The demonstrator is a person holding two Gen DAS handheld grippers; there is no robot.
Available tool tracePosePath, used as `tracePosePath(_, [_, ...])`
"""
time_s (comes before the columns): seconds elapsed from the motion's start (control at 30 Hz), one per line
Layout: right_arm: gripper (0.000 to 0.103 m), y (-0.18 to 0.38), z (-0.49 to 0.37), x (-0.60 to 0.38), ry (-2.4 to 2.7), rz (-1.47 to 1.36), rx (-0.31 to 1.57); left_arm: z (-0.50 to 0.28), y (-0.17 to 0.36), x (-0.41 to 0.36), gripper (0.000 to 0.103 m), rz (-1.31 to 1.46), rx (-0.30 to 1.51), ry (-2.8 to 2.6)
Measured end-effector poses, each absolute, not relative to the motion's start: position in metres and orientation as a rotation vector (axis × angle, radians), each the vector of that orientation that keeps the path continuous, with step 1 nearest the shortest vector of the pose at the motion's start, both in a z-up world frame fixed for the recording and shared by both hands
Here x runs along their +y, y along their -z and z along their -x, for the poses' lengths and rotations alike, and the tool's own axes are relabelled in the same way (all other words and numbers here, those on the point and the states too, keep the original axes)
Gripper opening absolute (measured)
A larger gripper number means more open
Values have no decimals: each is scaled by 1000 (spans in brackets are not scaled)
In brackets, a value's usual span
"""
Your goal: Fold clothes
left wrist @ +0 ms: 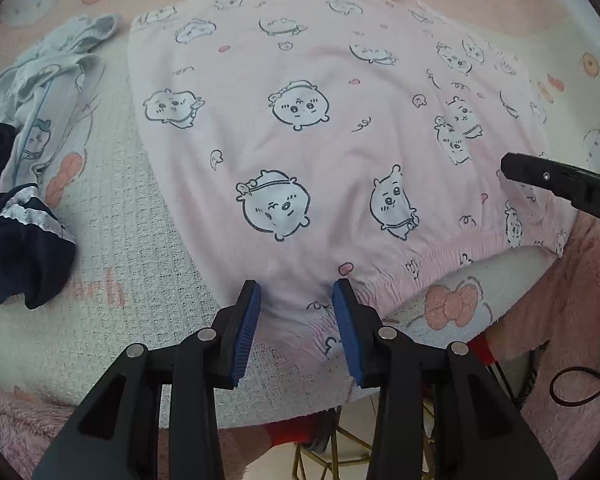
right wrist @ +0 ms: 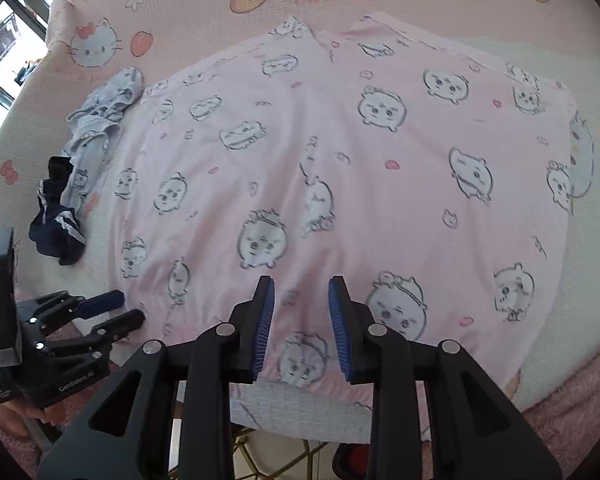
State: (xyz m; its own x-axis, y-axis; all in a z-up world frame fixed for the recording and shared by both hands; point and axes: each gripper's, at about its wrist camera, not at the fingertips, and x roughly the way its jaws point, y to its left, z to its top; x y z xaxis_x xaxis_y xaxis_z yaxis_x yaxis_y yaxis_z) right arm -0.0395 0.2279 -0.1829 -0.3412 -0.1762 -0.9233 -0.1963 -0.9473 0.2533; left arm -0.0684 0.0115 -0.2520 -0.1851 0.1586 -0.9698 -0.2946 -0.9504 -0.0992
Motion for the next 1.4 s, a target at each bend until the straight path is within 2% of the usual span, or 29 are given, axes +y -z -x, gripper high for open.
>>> tracePosePath(0.1, [28,199,23,243,-2399,1866,560,62,249,3,40,1814,92,-2214])
tracePosePath(0.17, [28,197,14,254,-2405,1836,636,59,246,-1,40,1791,49,-2235])
tracePosePath(0.27, [28,185,1,270,-2416,1729,642,62,236,-4,40,1730,-82,-2244])
tracePosePath(0.33, [28,187,-6,280,-2377,1734,655,66,237,-1,40,1733,-110,-2237])
tracePosePath(0.57, [28,198,-31,299,-2285,1766,726,68,253,27,40,1835,49,-2179])
tracePosePath(0.77, [29,195,-55,314,-2227,1721,718,78,252,33,42,1871,30,-2185])
tracePosePath(0.93, [31,204,-61,331,-2187,1688,942,78,240,20,42,1835,10,-2192])
tracePosePath(1.0, [33,208,-58,331,-2178,1697,992,75,237,16,42,1828,4,-2198])
tracePosePath(1.07, [48,208,-53,327,-2182,1699,1000,73,236,11,42,1827,-4,-2204])
tracePosePath(1.1, [48,208,-51,325,-2183,1701,1001,69,234,5,42,1832,-13,-2208])
tracePosePath(1.13, [47,207,-49,324,-2179,1702,986,64,232,-1,42,1837,-21,-2212])
tracePosePath(1.17, [36,206,-46,323,-2178,1701,976,59,230,-8,42,1843,-30,-2216])
tracePosePath(1.23, [4,200,-40,324,-2206,1673,1021,58,229,-19,42,1845,-60,-2226])
tracePosePath(1.3, [4,194,-32,325,-2236,1644,1061,57,228,-29,42,1844,-85,-2238])
tracePosePath(1.4, [3,174,-4,319,-2330,1637,1009,57,226,-42,42,1846,-111,-2256])
